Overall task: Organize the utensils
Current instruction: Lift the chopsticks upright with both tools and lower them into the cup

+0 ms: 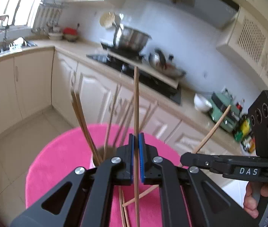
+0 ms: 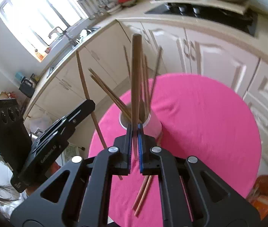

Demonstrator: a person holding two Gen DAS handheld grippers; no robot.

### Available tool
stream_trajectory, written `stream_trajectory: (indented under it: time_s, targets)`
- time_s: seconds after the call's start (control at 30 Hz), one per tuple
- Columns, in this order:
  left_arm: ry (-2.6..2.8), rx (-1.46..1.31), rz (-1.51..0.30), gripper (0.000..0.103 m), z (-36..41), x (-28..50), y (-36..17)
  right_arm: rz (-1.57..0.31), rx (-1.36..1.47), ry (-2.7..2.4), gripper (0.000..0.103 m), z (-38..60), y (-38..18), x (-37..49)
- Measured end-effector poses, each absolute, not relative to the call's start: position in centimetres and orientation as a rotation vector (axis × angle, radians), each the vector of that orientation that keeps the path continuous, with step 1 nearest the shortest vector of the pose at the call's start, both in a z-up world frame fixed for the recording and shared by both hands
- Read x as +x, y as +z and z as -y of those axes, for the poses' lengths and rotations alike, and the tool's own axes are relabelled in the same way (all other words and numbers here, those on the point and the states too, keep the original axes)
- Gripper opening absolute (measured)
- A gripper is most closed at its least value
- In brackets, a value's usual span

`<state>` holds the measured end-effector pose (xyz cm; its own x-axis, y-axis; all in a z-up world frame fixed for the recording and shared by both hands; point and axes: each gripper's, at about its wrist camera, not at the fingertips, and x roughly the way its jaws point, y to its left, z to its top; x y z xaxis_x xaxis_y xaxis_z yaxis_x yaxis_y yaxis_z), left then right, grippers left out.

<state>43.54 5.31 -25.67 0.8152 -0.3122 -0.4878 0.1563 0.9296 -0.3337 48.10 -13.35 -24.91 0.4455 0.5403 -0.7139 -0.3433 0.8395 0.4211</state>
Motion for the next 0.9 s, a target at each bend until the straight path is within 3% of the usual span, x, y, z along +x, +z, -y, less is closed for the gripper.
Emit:
stream_trajectory:
  time_s: [0.4,0.9]
  targets:
    - [-0.119,-0.295,-0.33,0.005,-6.4,46.4,-21.5,-0.883,0.121,0.614,0.006,11.2,-20.0,51.7]
    - [-0.005,-0.202,-0.348,0.005,-5.0,48.7,-27.5,-0.965,0.036,0.624,0.006,9.2,-23.8,54.2]
